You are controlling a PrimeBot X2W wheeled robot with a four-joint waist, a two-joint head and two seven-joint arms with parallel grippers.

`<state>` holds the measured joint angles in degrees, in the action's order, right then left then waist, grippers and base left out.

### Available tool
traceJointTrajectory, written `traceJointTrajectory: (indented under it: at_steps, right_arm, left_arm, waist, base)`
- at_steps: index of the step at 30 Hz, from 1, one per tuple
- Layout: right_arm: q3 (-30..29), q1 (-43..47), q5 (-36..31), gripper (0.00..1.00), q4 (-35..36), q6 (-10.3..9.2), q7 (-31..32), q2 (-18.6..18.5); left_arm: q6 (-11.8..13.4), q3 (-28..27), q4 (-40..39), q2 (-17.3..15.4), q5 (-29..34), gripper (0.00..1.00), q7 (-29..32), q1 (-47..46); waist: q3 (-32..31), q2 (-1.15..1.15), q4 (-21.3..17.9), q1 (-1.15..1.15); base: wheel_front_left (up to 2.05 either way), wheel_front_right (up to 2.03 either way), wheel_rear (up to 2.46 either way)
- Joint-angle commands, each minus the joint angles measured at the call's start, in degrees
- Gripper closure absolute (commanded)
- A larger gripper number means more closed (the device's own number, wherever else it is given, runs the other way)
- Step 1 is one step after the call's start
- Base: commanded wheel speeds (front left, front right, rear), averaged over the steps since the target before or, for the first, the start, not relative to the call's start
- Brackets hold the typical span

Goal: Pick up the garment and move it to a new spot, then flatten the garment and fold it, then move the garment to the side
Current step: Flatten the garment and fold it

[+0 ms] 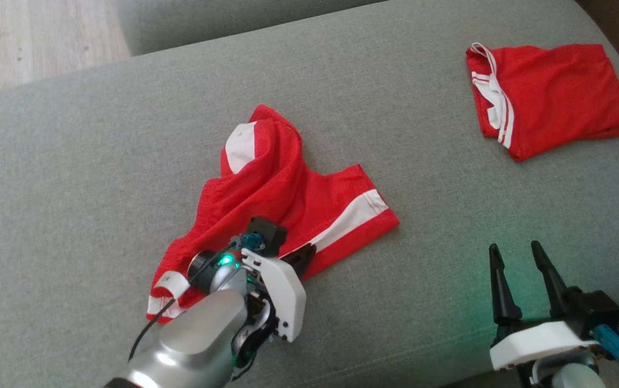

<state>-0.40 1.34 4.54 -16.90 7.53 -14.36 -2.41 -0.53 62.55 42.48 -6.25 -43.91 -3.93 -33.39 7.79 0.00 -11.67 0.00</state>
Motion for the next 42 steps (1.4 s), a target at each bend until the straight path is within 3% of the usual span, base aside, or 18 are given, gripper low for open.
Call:
traceJointTrajectory:
  at_steps: [1,5,6,8,9,12,15,16,17,18,24,29,35,42]
  right_arm:
    - [1.11,-2.24,-0.01,0.0,1.42,-0.04,-0.63,-0.47]
    - [1.01,-2.04,0.2,0.0,1.27,-0.04,-0.63,-0.47]
    - [0.92,-2.0,0.3,0.0,1.23,-0.04,-0.63,-0.47]
    - [0.82,-1.9,0.44,0.0,1.12,-0.04,-0.63,-0.47]
    - [0.7,-1.85,0.55,0.0,1.07,-0.04,-0.63,-0.47]
    - [0.59,-1.64,0.73,0.0,0.9,-0.04,-0.63,-0.47]
    - [0.67,-1.4,0.78,0.0,0.71,-0.04,-0.63,-0.47]
    - [0.66,-1.29,0.77,0.0,0.63,-0.04,-0.63,-0.47]
    - [0.61,-1.16,0.74,0.0,0.56,-0.04,-0.63,-0.47]
    - [0.52,-1.02,0.71,0.0,0.53,-0.04,-0.63,-0.47]
    - [-0.02,-0.03,0.03,0.0,0.29,-0.04,-0.63,-0.47]
    - [-1.05,1.0,-0.43,0.0,1.0,-0.04,-0.63,-0.47]
    - [-1.95,2.36,-1.3,0.0,2.17,-0.04,-0.63,-0.47]
    - [-3.76,3.32,-1.93,0.0,2.42,-0.04,-0.63,-0.47]
  left_arm:
    - [-0.01,-1.15,-1.23,0.35,0.5,1.0,-1.14,-3.44]
    - [0.31,-0.21,-2.41,0.7,1.05,0.98,-2.53,-2.08]
    - [0.47,0.12,-2.83,0.74,1.2,0.92,-2.81,-1.48]
    - [0.83,1.1,-3.68,0.76,1.65,0.93,-2.95,-0.09]
    - [1.22,1.43,-4.1,0.75,1.83,0.87,-3.15,0.61]
    - [2.21,2.49,-5.05,0.56,2.53,0.85,-4.05,2.67]
    - [3.32,3.61,-5.72,0.36,3.59,0.77,-5.35,4.38]
    - [3.68,3.73,-5.96,0.39,3.71,0.59,-6.0,5.05]
    - [4.03,3.94,-6.13,0.42,3.87,0.17,-6.51,5.71]
    - [4.07,4.35,-6.28,0.47,4.03,0.0,-6.76,6.38]
    - [3.41,3.18,-8.75,1.05,1.36,0.0,-8.66,10.25]
    - [7.77,-2.14,-13.66,-0.58,2.52,0.0,-10.88,12.34]
    - [13.14,-14.71,-25.23,-3.68,9.0,0.0,-11.05,19.61]
    - [14.62,-28.0,-32.38,-5.42,16.65,0.0,-11.06,30.25]
  waist:
    - [-0.2,0.0,-0.02,0.0]
    - [-0.72,0.0,-0.21,0.0]
    - [-0.86,0.0,-0.29,0.0]
    - [-1.13,0.0,-0.43,0.0]
    - [-1.26,0.0,-0.5,0.0]
    - [-1.74,0.0,-0.63,0.0]
    - [-2.14,0.0,-0.74,0.0]
    - [-2.37,0.0,-0.73,0.0]
    - [-2.54,0.0,-0.68,0.0]
    - [-2.68,0.0,-0.61,0.0]
    - [-4.07,0.0,0.3,0.0]
    - [-5.26,0.0,2.14,0.0]
    - [-7.01,0.0,5.12,0.0]
    - [-8.66,0.0,8.76,0.0]
  base:
    - [0.0,0.0,0.0]
    - [0.0,0.0,0.0]
    - [0.0,0.0,0.0]
    - [0.0,0.0,0.0]
    - [0.0,0.0,0.0]
    - [0.0,0.0,0.0]
    - [0.0,0.0,0.0]
    - [0.0,0.0,0.0]
    - [0.0,0.0,0.0]
    - [0.0,0.0,0.0]
    - [0.0,0.0,0.0]
    - [0.0,0.0,0.0]
    - [0.0,0.0,0.0]
    - [0.0,0.0,0.0]
